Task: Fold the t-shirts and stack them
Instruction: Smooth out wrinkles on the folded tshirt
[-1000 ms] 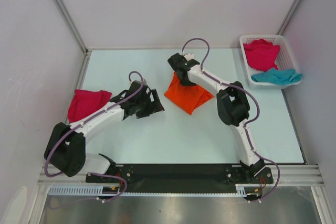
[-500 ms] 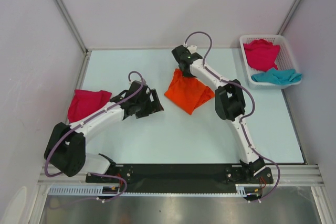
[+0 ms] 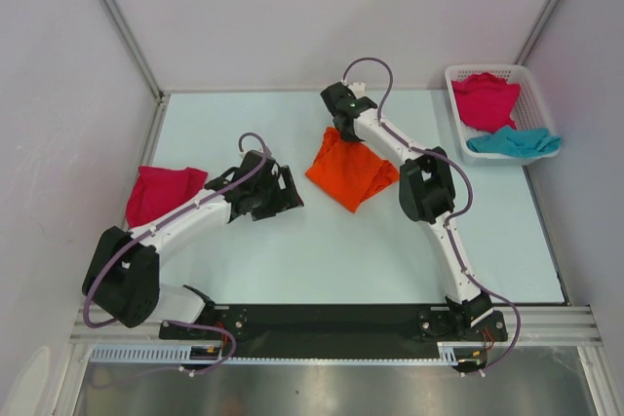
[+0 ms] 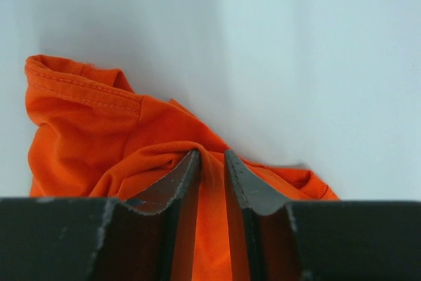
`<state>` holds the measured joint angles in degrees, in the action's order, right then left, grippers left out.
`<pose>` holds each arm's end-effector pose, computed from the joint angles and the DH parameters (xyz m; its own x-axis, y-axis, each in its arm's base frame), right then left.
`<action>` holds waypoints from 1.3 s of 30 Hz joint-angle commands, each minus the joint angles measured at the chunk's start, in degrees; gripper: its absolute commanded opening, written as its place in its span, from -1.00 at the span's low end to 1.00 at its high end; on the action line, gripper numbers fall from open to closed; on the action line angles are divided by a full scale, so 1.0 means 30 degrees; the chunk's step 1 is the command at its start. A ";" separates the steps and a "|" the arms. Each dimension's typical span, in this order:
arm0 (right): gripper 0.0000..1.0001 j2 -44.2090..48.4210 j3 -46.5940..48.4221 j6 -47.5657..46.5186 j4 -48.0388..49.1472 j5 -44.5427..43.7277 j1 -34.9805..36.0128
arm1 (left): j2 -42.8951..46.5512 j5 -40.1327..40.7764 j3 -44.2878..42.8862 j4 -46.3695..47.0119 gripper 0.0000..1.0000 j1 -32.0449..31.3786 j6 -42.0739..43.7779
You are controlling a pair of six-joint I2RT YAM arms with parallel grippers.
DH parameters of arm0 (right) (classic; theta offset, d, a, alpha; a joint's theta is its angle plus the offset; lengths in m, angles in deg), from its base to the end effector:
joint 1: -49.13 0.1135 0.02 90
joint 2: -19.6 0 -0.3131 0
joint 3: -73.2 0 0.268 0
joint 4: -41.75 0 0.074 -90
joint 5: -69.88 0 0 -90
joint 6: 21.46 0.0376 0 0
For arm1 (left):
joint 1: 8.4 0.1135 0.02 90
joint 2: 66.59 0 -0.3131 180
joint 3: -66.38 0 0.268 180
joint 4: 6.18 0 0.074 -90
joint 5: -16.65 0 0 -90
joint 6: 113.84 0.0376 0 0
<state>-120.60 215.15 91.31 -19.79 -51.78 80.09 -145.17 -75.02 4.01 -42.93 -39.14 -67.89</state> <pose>0.5090 0.2824 0.2305 -0.7651 -0.0748 -0.6395 0.0919 0.9704 -0.2235 0.2423 -0.1454 0.2565 -0.8588 -0.2979 -0.4168 -0.0989 0.8947 -0.4355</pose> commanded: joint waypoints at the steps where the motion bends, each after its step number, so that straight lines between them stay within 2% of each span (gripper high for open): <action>1: -0.44 -0.0170 0.1583 -0.0615 0.0146 -0.0549 -0.0037 | 0.0063 0.0147 -0.0370 0.0028 0.72 -0.0153 0.0035; 5: -0.39 -0.0113 0.2346 -0.1113 0.0000 -0.1193 0.0109 | 0.0034 0.0234 -0.0311 -0.0002 0.72 -0.0153 0.0094; 10: -0.29 0.1817 0.2171 -0.1932 0.0876 -0.1926 0.0431 | -0.0171 0.0294 -0.0223 0.0086 0.73 -0.0153 0.0006; 17: -0.15 0.2962 0.2496 -0.1878 -0.0263 -0.1723 0.0695 | -0.0230 0.0440 -0.0135 0.0232 0.74 -0.0153 -0.0169; 25: -0.14 0.4223 -0.1251 -0.0850 0.0173 -0.1722 0.1574 | -0.0114 0.0498 0.0128 0.0233 0.74 -0.0153 -0.0199; 39: -0.16 0.2643 -0.3245 0.0146 0.0524 -0.1605 0.1311 | 0.0151 0.0411 0.0246 0.0203 0.74 -0.0153 -0.0082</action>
<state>-110.68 207.48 90.08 -19.88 -55.60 84.55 -145.96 -74.52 4.69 -43.26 -39.16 -67.91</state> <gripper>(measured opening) 0.422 0.869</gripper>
